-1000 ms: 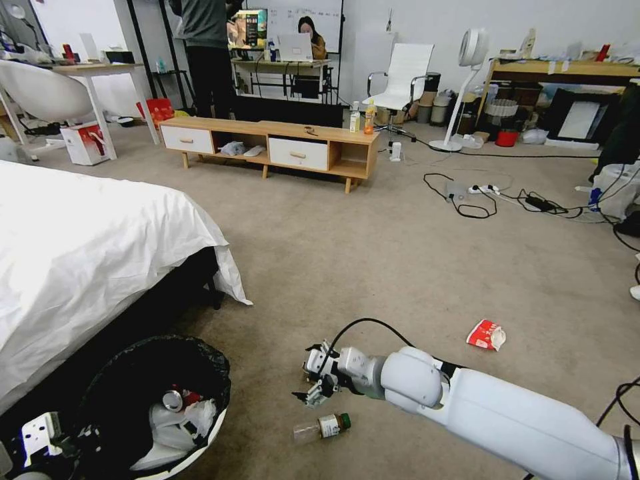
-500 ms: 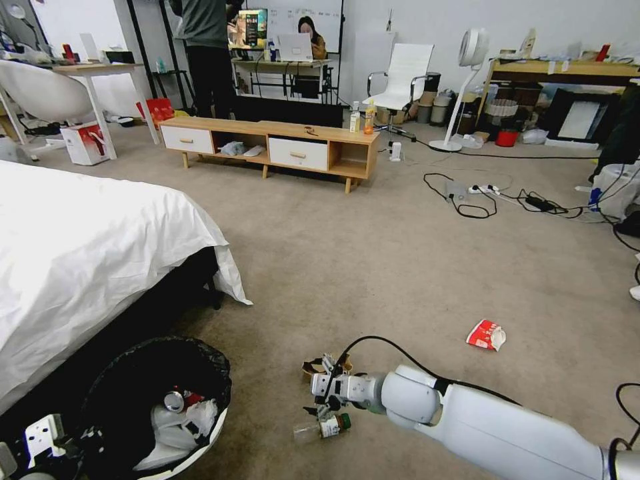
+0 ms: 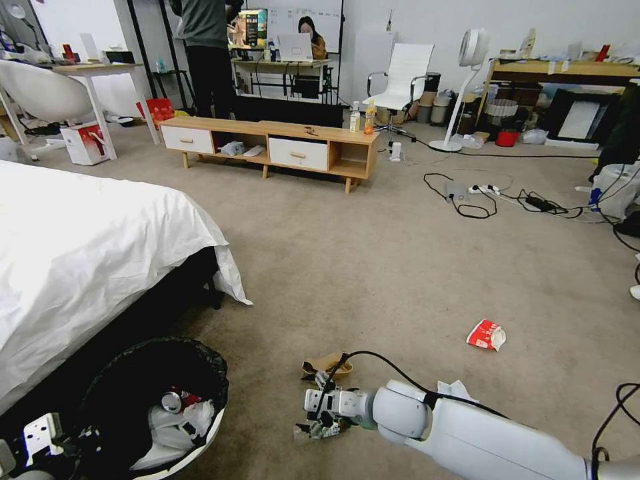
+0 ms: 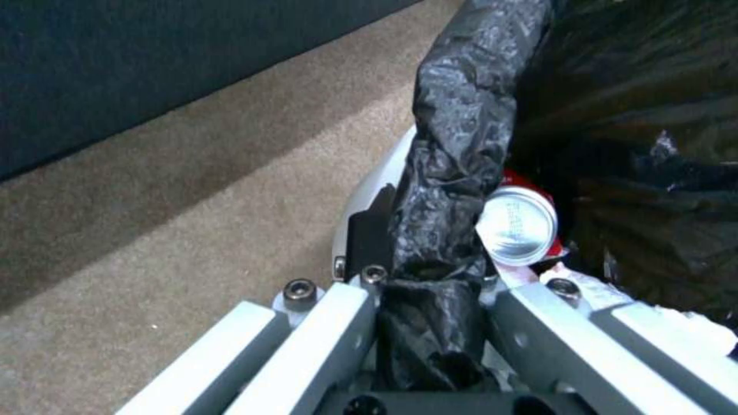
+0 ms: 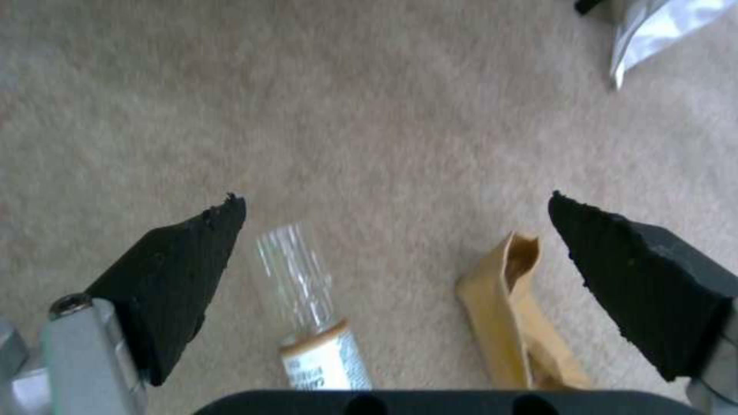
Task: Pick up the trash bin and place the garbage on the floor into it.
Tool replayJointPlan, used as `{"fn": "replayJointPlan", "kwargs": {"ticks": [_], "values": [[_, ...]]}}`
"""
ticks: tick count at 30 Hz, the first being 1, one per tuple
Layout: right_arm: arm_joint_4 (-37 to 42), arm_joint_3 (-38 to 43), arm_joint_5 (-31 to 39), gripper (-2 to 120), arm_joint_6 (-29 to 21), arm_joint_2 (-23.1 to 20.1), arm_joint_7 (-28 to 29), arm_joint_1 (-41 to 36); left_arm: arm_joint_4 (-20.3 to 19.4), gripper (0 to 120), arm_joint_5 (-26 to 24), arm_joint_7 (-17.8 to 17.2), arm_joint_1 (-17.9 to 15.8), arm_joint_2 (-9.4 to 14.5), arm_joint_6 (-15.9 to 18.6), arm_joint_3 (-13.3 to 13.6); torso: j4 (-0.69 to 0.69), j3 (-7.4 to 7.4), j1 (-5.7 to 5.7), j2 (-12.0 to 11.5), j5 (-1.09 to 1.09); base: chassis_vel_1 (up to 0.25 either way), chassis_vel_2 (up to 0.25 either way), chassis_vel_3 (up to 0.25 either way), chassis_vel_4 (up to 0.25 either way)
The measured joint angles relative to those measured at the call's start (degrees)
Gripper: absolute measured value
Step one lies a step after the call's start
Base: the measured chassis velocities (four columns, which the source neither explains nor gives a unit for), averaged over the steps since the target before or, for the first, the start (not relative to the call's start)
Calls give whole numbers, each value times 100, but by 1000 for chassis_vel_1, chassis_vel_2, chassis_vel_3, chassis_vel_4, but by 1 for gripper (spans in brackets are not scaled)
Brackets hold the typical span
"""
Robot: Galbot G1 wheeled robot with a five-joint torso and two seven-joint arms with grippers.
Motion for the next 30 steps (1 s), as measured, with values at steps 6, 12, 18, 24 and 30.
{"fn": "replayJointPlan", "kwargs": {"ticks": [6, 12, 18, 24, 30], "values": [[-296, 45, -62, 100, 127, 22, 37, -179, 23, 1, 0, -6, -14, 23, 0, 16, 0, 0, 0, 0, 0, 0, 0, 0, 0], [-617, 118, -137, 100, 341, 44, 74, -334, 29, 1, 7, -14, 6, 25, 0, 15, 0, 0, 0, 0, 1, 0, 0, 0, 0], [-938, 170, -224, 100, 580, 108, 80, -408, 25, 1, 34, -18, 28, -13, 0, 25, 0, 0, 0, 0, 1, 0, 0, 0, 0], [-1214, 179, -269, 100, 836, 148, 85, -462, 22, 1, 67, -20, 30, -27, 0, 41, 0, 0, 0, 0, 0, 0, 0, 0, 0], [-1528, 141, -294, 100, 1066, 292, 95, -446, 23, 1, 94, -22, 21, -58, 0, 61, 0, 0, 0, 0, 1, 0, 0, 0, 0]]}}
